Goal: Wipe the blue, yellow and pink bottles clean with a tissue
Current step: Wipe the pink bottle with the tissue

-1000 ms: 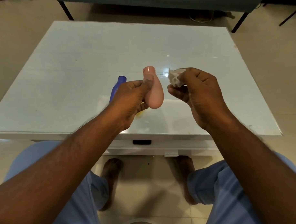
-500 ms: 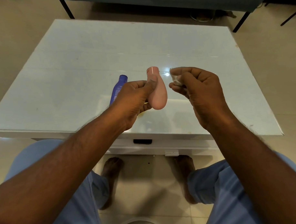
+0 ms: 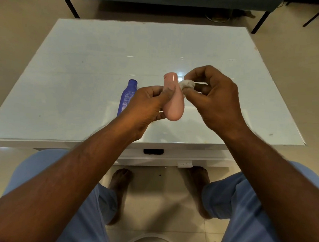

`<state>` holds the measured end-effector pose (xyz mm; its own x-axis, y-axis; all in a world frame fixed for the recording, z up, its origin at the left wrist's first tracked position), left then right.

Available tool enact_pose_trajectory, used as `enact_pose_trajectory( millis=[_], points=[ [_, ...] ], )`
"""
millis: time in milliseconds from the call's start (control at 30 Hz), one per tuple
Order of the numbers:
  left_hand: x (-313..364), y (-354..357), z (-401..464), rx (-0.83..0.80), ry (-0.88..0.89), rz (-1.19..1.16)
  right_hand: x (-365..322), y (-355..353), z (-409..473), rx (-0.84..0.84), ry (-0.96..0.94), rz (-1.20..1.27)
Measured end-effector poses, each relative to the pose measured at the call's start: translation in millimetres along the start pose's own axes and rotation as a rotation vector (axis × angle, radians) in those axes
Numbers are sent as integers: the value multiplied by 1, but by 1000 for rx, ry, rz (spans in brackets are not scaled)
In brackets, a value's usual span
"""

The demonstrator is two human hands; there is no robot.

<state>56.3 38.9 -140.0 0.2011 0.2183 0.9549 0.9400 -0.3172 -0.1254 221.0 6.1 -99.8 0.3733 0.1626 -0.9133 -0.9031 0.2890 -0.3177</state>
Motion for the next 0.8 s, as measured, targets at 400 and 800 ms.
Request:
enact_pose_trajectory(
  millis=[400, 800],
  points=[
    [-2, -19, 5, 153, -85, -225, -4, 14, -12, -183, 7, 19],
    [5, -18, -1, 167, -88, -276, -2, 15, -15, -261, 92, 76]
  ],
)
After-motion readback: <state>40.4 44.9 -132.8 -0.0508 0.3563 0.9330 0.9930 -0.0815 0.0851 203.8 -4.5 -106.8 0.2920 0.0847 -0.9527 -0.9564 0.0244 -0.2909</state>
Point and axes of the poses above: each hand's wrist, its own z-axis towards the middle knuckle, its own y-axis out of the palm, x = y × z, the point moved 6 cm from there along z, towards the middle knuckle, and after that the axes turned 6 degrees about z, right-handed, at the moved point
